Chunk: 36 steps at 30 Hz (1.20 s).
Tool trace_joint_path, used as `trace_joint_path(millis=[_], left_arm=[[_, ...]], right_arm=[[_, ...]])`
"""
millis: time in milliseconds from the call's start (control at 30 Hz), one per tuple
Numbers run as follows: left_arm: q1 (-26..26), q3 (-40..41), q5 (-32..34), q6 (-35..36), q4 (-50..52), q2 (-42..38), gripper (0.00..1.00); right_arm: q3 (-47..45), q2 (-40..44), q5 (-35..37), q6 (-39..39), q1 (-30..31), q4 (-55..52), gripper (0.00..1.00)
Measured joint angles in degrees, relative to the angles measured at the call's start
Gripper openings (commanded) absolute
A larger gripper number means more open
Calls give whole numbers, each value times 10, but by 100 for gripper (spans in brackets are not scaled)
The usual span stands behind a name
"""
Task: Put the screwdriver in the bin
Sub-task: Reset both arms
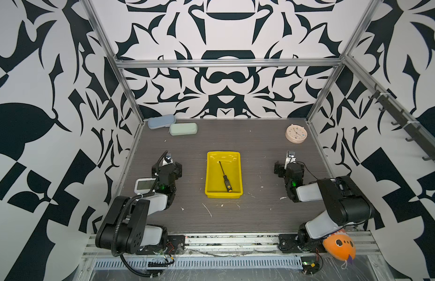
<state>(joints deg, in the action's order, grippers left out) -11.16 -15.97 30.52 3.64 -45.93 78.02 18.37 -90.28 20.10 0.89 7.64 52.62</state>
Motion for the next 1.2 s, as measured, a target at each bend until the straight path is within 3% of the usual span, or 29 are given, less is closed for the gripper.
trace_joint_path(millis=[400,667,900,1200], left_arm=[[59,-14,-31,-53,-20,4,99],[108,31,-70,-81,-174,125,99],[109,-31,-94,-91,-122,119,99],[112,-41,-136,-83,-85,115,99]], right_arm=[[0,0,0,0,0,0,100],[0,0,0,0,0,0,100],[0,0,0,0,0,0,100],[1,0,-13,-1,-1,-1,100]])
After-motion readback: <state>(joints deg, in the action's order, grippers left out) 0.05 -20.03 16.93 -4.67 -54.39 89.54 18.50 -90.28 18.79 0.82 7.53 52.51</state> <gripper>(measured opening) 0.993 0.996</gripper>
